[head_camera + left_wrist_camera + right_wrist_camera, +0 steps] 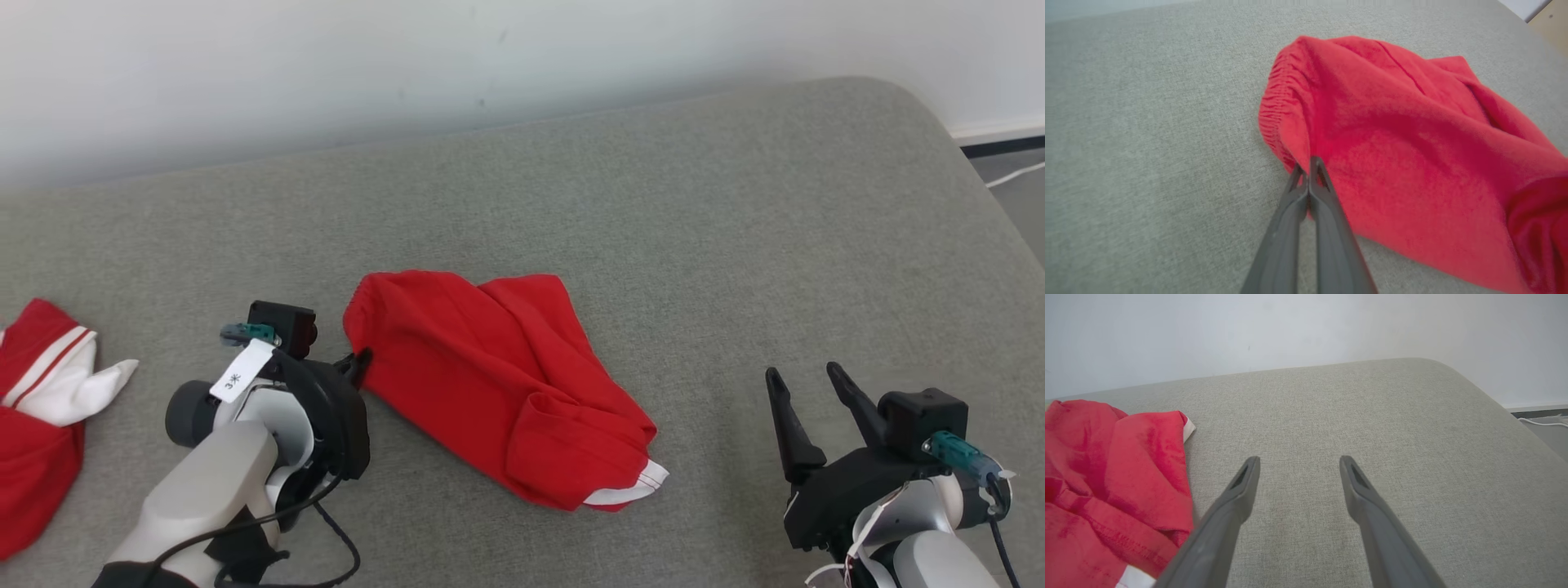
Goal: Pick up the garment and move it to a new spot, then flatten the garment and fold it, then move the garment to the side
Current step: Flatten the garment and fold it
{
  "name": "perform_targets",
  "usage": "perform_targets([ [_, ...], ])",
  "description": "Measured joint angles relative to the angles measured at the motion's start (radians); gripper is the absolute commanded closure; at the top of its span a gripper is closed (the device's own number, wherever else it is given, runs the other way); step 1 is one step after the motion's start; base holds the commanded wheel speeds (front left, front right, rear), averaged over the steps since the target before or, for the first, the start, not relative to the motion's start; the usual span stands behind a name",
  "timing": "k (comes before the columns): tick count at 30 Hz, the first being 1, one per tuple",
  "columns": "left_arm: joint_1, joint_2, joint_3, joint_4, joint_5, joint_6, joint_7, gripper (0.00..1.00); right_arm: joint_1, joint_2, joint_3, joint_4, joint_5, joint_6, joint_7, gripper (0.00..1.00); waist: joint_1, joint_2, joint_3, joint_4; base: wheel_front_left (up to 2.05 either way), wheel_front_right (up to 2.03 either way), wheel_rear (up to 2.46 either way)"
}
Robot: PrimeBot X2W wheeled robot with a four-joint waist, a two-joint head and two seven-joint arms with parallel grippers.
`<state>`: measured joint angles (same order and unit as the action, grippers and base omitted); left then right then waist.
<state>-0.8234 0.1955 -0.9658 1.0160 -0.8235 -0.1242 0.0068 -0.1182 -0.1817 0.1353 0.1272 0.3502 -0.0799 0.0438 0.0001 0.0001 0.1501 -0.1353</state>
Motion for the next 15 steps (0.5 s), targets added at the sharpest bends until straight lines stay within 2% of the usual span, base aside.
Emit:
perform_targets([
  [7, 0.085, 0.019, -0.035, -0.010, 0.008, -0.001, -0.013, 1.00, 0.010, 0.007, 0.002, 0.029, 0.002, 0.000, -0.003, 0.00, 0.0000, 0.0000, -0.031, 0.037, 0.00, 0.00, 0.00],
  [15, 0.206, 0.053, -0.076, -0.107, 0.028, -0.001, -0.062, 1.00, 0.059, 0.013, -0.006, 0.058, 0.020, 0.000, -0.018, 0.00, -0.0001, -0.0001, -0.083, 0.094, 0.00, 0.00, 0.00],
])
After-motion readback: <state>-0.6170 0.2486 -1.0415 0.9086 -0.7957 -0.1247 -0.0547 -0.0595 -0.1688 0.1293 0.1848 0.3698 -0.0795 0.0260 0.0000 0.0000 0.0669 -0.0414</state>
